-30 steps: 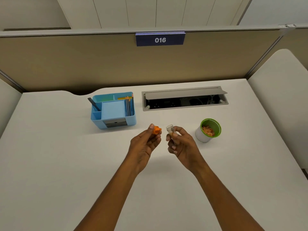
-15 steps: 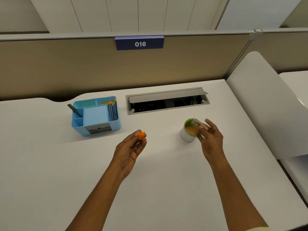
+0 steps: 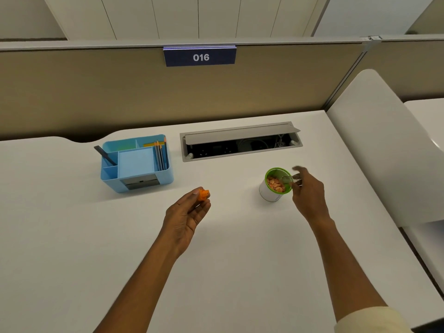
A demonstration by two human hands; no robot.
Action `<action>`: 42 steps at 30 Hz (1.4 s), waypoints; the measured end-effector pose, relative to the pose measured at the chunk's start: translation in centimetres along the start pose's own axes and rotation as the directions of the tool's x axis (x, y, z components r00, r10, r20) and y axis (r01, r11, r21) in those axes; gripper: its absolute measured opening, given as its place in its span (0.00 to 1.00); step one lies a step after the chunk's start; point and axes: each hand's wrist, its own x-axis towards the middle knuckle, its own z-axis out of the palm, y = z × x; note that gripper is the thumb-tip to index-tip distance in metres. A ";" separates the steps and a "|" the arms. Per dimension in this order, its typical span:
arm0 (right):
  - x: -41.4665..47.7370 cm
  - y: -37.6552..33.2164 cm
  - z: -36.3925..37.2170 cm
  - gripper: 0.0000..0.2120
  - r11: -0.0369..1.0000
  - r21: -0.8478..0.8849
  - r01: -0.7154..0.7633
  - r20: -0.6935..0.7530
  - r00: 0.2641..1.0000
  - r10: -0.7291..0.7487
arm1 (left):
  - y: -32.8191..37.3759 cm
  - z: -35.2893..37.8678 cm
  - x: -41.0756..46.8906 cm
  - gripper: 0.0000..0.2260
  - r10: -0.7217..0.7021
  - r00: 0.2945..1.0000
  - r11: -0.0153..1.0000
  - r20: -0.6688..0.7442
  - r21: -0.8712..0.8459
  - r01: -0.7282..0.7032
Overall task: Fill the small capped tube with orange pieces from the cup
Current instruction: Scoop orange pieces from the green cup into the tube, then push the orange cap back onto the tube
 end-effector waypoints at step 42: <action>-6.8 -18.4 4.9 0.13 0.720 0.694 0.000 0.251 0.937 -0.243 | 5.0 -2.1 -3.8 0.11 0.277 0.960 0.934 -0.023 0.239 -0.264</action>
